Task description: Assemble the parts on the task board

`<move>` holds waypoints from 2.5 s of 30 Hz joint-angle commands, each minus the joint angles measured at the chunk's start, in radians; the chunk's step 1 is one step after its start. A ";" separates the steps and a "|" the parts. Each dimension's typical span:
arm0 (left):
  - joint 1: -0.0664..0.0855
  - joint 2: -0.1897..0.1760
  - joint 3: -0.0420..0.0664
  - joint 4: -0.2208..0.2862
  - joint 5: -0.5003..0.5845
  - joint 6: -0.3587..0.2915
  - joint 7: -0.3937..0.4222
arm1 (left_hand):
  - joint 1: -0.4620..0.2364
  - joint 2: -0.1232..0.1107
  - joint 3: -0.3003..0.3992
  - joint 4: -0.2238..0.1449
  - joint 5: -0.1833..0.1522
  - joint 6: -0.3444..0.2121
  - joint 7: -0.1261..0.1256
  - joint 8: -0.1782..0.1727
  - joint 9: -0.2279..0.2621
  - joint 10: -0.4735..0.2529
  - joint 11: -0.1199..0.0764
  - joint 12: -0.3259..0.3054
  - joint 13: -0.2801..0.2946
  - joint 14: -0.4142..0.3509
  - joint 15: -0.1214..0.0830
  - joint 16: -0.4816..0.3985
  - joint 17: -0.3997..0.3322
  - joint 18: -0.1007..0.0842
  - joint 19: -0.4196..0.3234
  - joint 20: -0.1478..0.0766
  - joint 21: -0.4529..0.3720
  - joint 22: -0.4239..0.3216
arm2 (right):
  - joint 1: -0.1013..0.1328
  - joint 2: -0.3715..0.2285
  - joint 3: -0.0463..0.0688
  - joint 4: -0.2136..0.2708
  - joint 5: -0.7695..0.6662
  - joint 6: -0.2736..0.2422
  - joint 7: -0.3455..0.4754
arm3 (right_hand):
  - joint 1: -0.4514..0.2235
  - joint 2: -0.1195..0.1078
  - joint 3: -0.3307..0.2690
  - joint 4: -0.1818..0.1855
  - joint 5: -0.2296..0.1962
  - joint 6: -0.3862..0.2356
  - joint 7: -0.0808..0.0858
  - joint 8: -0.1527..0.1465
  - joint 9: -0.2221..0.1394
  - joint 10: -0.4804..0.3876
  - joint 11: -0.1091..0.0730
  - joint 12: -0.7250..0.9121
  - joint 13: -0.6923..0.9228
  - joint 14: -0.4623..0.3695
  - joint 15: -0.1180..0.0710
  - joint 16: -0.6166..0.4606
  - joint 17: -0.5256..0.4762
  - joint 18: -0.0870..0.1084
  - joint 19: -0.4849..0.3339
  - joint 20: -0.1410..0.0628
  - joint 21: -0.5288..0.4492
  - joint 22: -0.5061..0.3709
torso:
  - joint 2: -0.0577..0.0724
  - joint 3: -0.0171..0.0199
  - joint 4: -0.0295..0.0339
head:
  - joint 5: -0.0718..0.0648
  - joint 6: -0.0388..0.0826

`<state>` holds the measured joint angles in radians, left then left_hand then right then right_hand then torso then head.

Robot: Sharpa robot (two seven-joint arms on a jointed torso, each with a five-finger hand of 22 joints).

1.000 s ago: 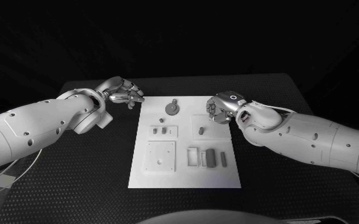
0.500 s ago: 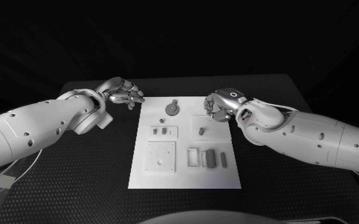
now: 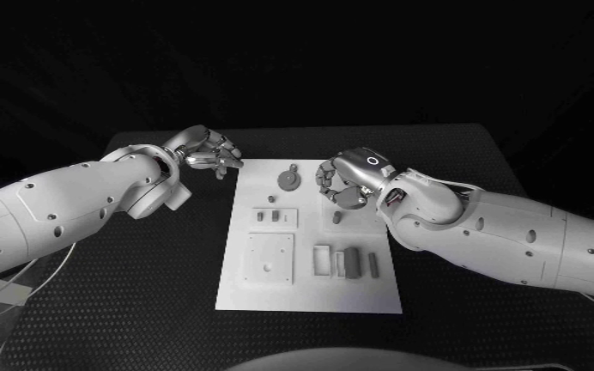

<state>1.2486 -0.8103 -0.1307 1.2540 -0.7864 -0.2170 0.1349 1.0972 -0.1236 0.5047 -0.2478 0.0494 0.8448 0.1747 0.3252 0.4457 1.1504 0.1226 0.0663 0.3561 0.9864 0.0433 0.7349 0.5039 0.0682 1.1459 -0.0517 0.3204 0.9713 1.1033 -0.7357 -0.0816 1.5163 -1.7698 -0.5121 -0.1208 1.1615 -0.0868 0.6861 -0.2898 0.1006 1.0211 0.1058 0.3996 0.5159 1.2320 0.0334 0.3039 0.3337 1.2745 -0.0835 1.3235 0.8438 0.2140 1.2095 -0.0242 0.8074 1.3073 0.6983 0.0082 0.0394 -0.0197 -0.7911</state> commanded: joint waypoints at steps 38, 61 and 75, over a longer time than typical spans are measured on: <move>0.001 0.010 0.001 0.013 0.006 -0.009 0.007 | 0.004 0.001 -0.006 -0.004 0.002 -0.001 0.008 0.001 -0.002 -0.003 0.000 0.003 0.001 0.009 -0.001 -0.009 0.007 0.046 0.010 -0.003 -0.008 -0.001 | -0.083 0.183 -0.073 -0.023 -0.091 0.054 0.020 | 0.010 0.001 0.005 0.000 0.005 0.003 0.000 0.000 0.001 0.060 -0.014 -0.006 0.002 -0.001 -0.007 -0.005 0.003 0.048 0.001 -0.010 0.005 0.018 | 0.000 -0.0014 0.0001 | 0.096 -0.024; 0.001 0.011 0.001 0.016 0.004 -0.010 0.005 | 0.004 0.001 -0.007 -0.004 0.002 -0.001 0.008 0.001 -0.002 -0.003 0.000 0.003 0.001 0.010 -0.001 -0.011 0.010 0.046 0.011 -0.004 -0.009 -0.001 | -0.090 0.198 -0.084 -0.057 -0.081 0.094 0.021 | 0.008 0.003 0.005 0.000 0.005 0.003 0.001 -0.001 0.001 0.061 -0.014 -0.007 0.002 0.000 -0.007 -0.006 0.005 0.048 0.001 -0.010 0.004 0.018 | 0.000 -0.0016 0.0006 | 0.105 -0.037; 0.001 0.007 0.001 0.019 0.004 -0.011 0.003 | 0.004 0.001 -0.007 -0.004 0.002 -0.001 0.008 0.001 -0.002 -0.003 0.000 0.003 0.001 0.010 -0.001 -0.013 0.012 0.046 0.011 -0.004 -0.010 -0.001 | -0.093 0.201 -0.084 -0.072 -0.079 0.101 0.019 | 0.007 0.005 0.004 0.000 0.005 0.003 0.001 -0.001 0.002 0.062 -0.014 -0.009 0.002 0.000 -0.007 -0.007 0.005 0.048 0.001 -0.010 0.004 0.018 | 0.000 -0.0015 -0.0001 | 0.107 -0.038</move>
<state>1.2489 -0.8040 -0.1307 1.2701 -0.7865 -0.2218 0.1329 1.0972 -0.1236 0.5019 -0.2506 0.0494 0.8430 0.1729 0.3252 0.4452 1.1520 0.1205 0.0663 0.3561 0.9901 0.0397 0.7272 0.5147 0.0660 1.1512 -0.0568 0.3137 0.9712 1.0114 -0.5356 -0.1653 1.4442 -1.8434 -0.4262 -0.1026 1.1638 -0.0846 0.6841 -0.2912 0.0997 1.0207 0.1056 0.3948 0.5160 1.2351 0.0307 0.2961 0.3350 1.2745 -0.0835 1.3235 0.8481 0.2139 1.2076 -0.0266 0.8074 1.3076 0.6986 0.0063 0.0401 0.0865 -0.8293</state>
